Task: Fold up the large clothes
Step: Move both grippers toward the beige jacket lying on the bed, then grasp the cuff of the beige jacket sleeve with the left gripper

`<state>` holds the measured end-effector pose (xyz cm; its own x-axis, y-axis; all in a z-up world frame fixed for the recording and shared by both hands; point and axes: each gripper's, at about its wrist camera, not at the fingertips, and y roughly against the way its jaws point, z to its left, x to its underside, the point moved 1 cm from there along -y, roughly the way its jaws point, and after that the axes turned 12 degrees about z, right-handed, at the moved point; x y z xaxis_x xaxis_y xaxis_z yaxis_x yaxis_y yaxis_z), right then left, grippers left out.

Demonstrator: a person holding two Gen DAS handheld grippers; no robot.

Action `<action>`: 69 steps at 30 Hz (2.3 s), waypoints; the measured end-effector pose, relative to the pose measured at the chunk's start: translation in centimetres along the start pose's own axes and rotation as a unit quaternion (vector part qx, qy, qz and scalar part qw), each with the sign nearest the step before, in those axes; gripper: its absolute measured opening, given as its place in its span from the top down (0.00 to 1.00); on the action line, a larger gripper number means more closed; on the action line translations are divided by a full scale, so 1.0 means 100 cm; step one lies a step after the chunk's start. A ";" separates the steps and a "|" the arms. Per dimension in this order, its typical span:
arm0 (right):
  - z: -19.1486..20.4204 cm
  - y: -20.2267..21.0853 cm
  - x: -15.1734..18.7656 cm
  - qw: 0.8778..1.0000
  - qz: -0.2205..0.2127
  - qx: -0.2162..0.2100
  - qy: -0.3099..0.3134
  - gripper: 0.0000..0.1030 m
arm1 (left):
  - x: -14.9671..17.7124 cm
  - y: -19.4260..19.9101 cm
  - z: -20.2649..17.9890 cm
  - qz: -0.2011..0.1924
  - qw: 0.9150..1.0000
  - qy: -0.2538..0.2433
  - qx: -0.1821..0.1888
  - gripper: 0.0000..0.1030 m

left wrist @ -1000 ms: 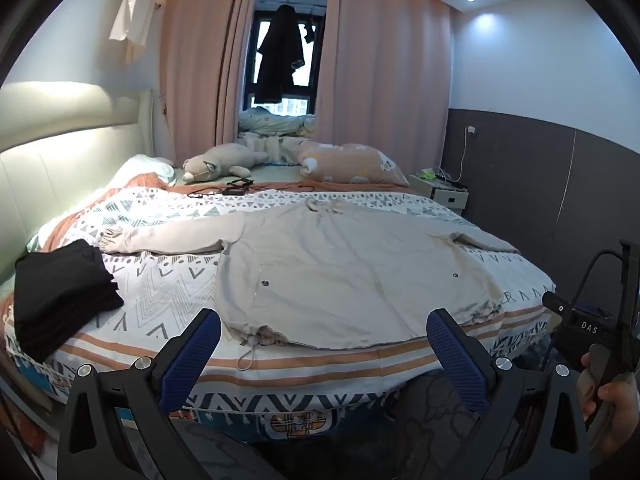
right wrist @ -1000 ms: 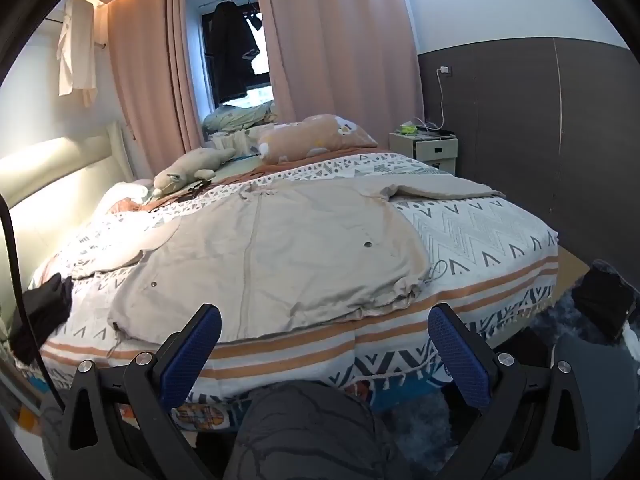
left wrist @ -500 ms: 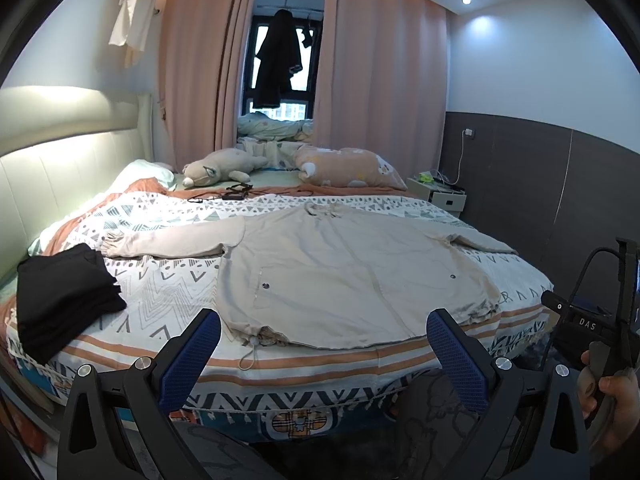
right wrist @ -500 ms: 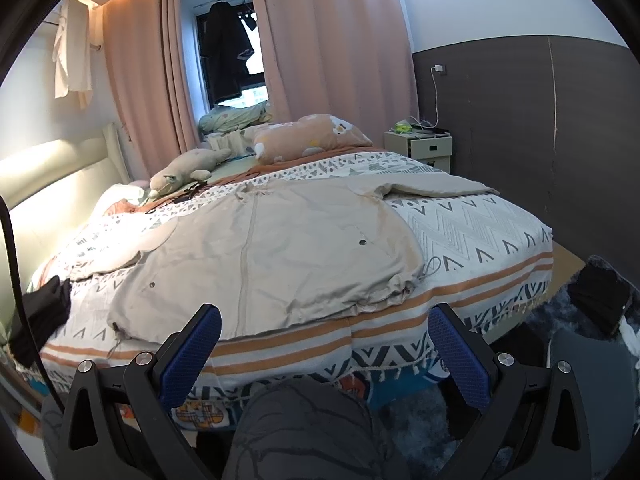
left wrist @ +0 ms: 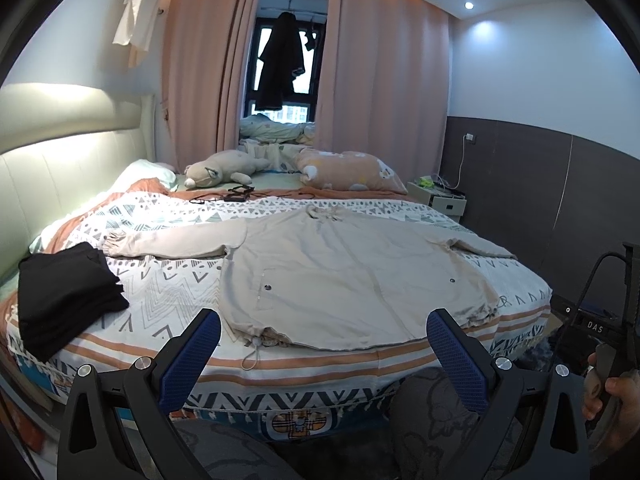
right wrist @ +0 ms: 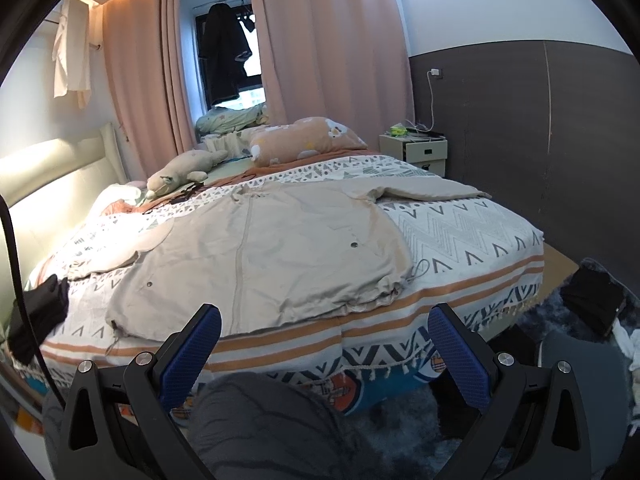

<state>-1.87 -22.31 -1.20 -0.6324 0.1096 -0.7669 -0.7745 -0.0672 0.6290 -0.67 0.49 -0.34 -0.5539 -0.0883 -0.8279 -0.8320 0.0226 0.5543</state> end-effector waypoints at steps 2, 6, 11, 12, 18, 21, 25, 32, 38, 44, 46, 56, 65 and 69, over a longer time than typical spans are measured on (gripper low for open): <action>-0.004 0.001 -0.001 1.000 0.000 0.000 -0.006 0.00 | 0.000 -0.001 0.001 0.000 1.000 0.000 0.000 0.00; -0.002 -0.004 -0.005 1.000 0.003 -0.002 -0.006 0.00 | -0.001 -0.003 0.004 -0.001 1.000 -0.007 -0.011 0.00; 0.013 -0.017 -0.014 0.999 0.012 -0.031 -0.001 0.00 | -0.009 -0.006 0.011 -0.001 1.000 -0.007 -0.025 0.00; 0.016 -0.020 -0.017 0.999 0.012 -0.037 0.001 0.00 | -0.011 -0.008 0.013 0.001 1.000 -0.001 -0.026 0.00; 0.039 -0.037 -0.041 0.999 0.007 -0.032 0.024 0.00 | -0.026 -0.016 0.029 -0.001 0.999 0.022 -0.032 0.00; 0.055 -0.046 -0.053 0.998 0.010 -0.043 0.040 0.00 | -0.035 -0.023 0.037 0.006 0.999 0.025 -0.039 0.00; 0.079 -0.057 -0.066 0.997 0.009 -0.046 0.066 0.00 | -0.044 -0.035 0.047 0.014 0.998 0.037 -0.043 0.00; 0.116 -0.085 -0.087 0.994 0.020 -0.073 0.085 0.00 | -0.058 -0.059 0.064 0.030 0.997 0.053 -0.056 0.00; 0.147 -0.119 -0.107 0.990 0.037 -0.096 0.094 0.00 | -0.068 -0.086 0.085 0.043 0.994 0.076 -0.068 0.00; 0.181 -0.163 -0.127 0.985 0.060 -0.132 0.099 0.00 | -0.081 -0.119 0.112 0.063 0.990 0.095 -0.083 0.00; 0.193 -0.183 -0.135 0.982 0.070 -0.146 0.095 0.00 | -0.085 -0.132 0.122 0.070 0.988 0.106 -0.087 0.00; 0.259 -0.261 -0.168 0.974 0.113 -0.188 0.054 0.00 | -0.106 -0.190 0.189 0.097 0.971 0.168 -0.139 0.01; 0.325 -0.319 -0.195 0.965 0.133 -0.225 0.022 0.00 | -0.134 -0.232 0.252 0.111 0.960 0.205 -0.156 0.05; 0.351 -0.346 -0.196 0.958 0.148 -0.243 0.014 0.02 | -0.145 -0.254 0.286 0.126 0.952 0.233 -0.155 0.20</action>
<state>37.90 12.65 -3.49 -0.8209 -0.0130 -0.5709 -0.4722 -0.5467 0.6915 27.61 29.64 -4.82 -0.6005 -0.5530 -0.5775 -0.5858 -0.1874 0.7885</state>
